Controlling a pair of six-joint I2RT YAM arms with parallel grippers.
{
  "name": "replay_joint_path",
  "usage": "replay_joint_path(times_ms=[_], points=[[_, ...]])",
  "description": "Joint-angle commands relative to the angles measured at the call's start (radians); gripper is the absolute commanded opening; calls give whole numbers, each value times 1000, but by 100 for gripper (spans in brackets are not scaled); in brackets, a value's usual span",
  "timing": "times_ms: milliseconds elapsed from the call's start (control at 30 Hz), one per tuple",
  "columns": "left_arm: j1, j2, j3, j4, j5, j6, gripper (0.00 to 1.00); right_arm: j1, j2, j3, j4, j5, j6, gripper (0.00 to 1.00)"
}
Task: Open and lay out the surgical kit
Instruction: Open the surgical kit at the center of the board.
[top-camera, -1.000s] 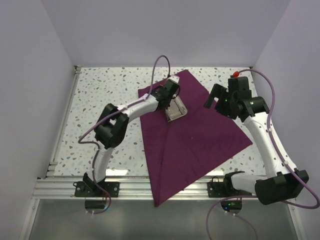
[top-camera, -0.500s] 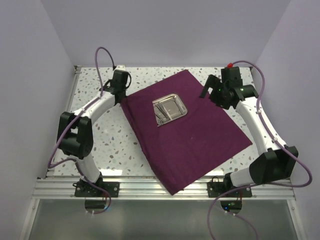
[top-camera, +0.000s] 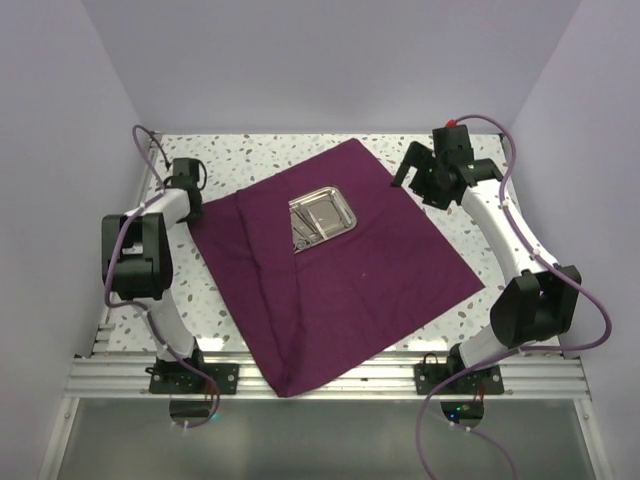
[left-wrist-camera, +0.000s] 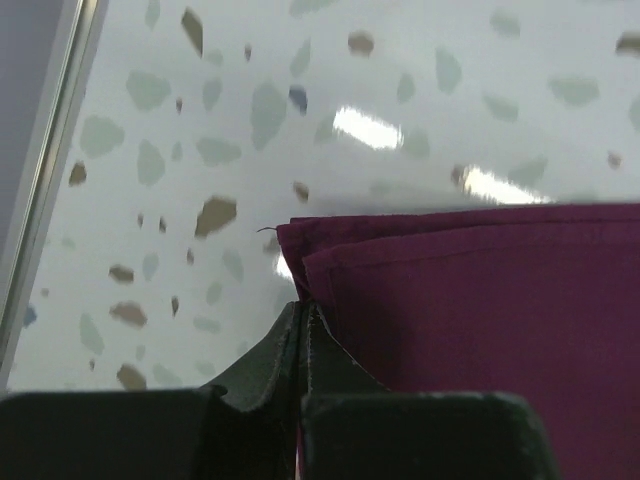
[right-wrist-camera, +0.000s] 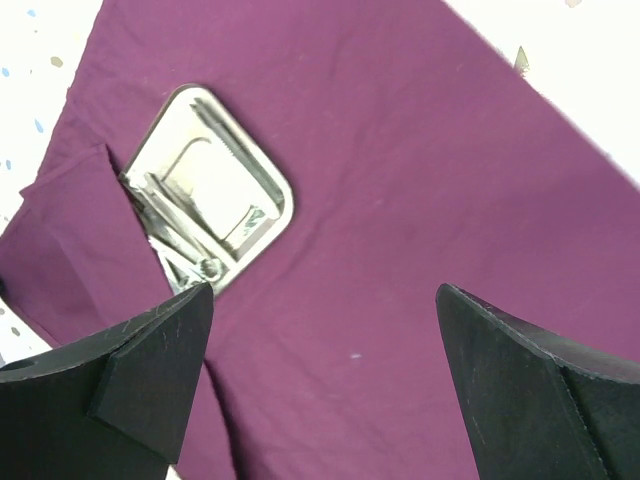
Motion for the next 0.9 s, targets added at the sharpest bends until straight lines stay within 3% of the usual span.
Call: replay_joint_path(times_ms=[0,167,367,533,567,600,633,667,733,833,867], points=[[38,146,183,58,17,15,0,3,15,3,34,-25,6,97],[48,362,535,-8,63,36,0,2,53,15,29,-25,-6,97],[42,617,975,-80,217,4,0,2,121,24,38,-32,-1,96],[21,662,1011,31,376,-26,0,2,182,81,37,-27,-4,96],[16,657,1022,42,396,-25,5,2,205,88,34,-29,-4,96],[3,638,1021,57,396,-25,34,3,214,107,31,-30,-6,95],[-7,618,1007,59,378,-34,56,2,225,113,29,-30,-6,95],[-21,595,990,62,357,-37,99,3,237,121,29,-33,-6,95],[-28,500,937,85,298,-58,100,2,245,121,35,-38,5,95],[-41,334,681,226,317,-66,100,5,237,96,57,-42,14,95],[-91,300,647,264,327,-53,100,3,233,76,61,-45,17,95]])
